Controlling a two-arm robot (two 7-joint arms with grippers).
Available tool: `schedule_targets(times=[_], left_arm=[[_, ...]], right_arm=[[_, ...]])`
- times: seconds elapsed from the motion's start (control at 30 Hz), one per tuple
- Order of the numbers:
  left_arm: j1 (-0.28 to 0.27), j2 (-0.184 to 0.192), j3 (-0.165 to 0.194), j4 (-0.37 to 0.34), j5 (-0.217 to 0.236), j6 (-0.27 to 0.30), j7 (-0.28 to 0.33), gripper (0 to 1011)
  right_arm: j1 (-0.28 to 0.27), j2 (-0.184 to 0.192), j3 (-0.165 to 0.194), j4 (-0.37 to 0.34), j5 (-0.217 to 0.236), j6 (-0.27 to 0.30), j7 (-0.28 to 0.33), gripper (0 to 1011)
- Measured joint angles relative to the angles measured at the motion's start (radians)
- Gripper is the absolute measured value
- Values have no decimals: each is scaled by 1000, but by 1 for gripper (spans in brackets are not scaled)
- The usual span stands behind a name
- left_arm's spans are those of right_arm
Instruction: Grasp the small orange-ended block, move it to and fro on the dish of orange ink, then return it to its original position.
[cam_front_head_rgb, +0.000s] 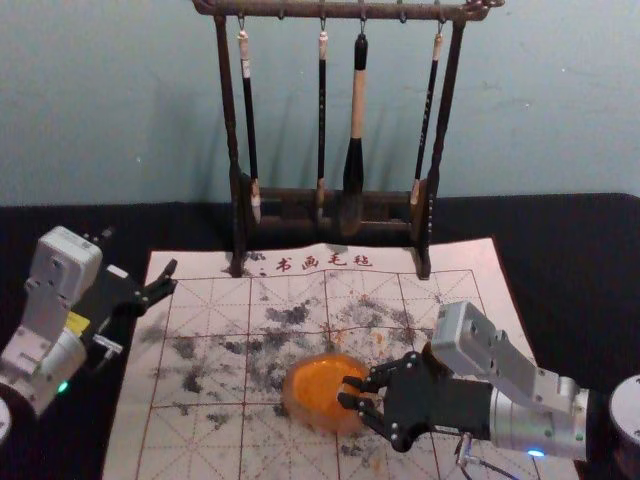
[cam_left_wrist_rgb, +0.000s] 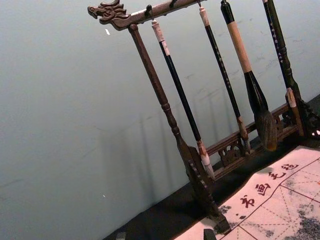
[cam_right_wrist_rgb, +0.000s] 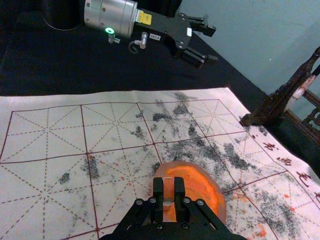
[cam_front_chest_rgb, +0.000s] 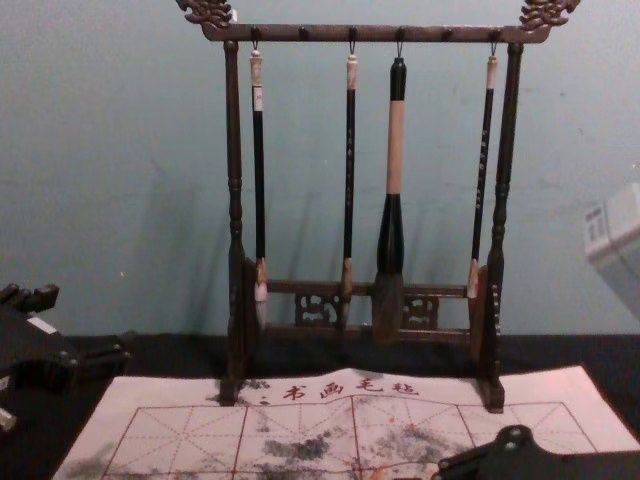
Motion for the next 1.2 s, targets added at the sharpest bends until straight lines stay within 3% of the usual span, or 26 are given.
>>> schedule_targets(times=[0.7,1.2], left_arm=[[0,0,0,0,0,0,0,1001],[0,0,0,0,0,0,0,1001]], right_arm=[[53,-49,-28,61,-33,5,-21,91],[75,-59,-17,89,-47,20,-39,91]])
